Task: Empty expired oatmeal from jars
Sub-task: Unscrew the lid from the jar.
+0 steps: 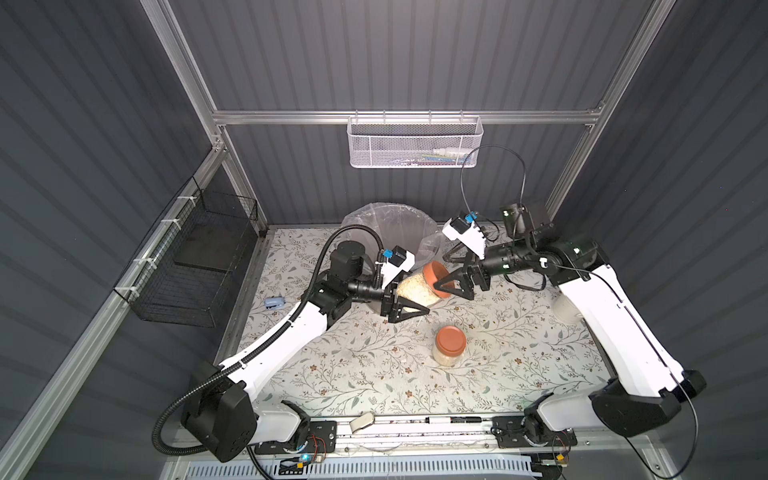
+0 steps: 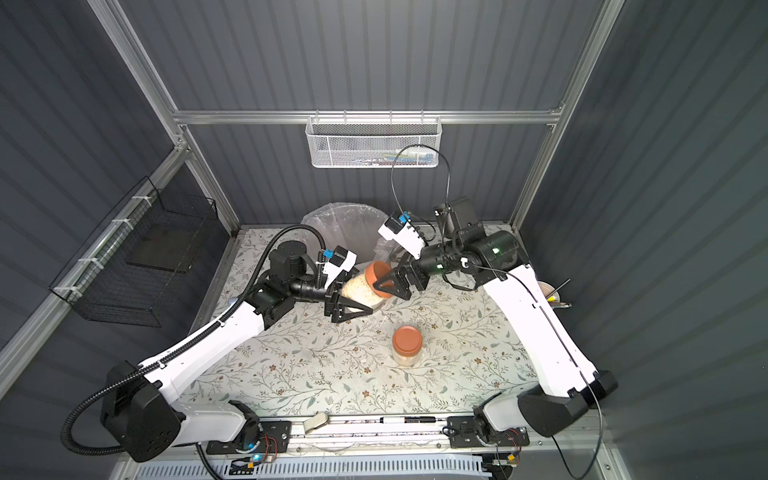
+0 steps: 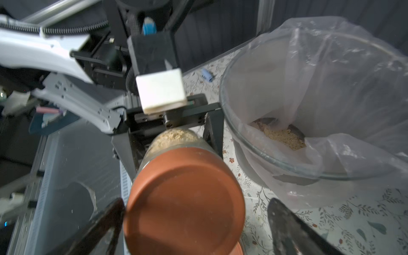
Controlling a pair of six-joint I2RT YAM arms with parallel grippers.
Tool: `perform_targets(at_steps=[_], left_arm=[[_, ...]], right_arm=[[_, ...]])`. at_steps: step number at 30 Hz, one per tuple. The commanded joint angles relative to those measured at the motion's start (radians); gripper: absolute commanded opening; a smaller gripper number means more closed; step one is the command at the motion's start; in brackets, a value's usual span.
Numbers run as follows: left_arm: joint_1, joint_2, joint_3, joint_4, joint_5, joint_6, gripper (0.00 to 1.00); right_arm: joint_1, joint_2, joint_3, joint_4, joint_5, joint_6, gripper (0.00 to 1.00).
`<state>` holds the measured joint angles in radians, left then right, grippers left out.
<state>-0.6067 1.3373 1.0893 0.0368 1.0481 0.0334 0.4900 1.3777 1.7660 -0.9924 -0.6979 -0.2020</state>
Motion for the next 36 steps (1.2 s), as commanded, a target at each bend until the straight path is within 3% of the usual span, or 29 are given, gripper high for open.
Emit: perform_targets(at_steps=[1,8,15,36], left_arm=[[0.005,-0.021,0.07,-0.009,0.02,0.035,0.0],[0.005,-0.012,0.078,-0.018,0.024,0.056,0.0],[0.006,-0.011,0.089,-0.077,0.0,0.097,0.0],[0.007,0.002,0.097,-0.117,-0.029,0.133,0.0]], right_arm=[[-0.011,-0.047,-0.029,0.165,0.039,0.279,0.99],[-0.013,-0.049,-0.071,0.134,0.068,0.572,0.99],[-0.011,0.008,-0.047,0.074,0.072,0.695,0.99],[0.04,0.047,-0.039,-0.015,0.066,0.699,0.99]])
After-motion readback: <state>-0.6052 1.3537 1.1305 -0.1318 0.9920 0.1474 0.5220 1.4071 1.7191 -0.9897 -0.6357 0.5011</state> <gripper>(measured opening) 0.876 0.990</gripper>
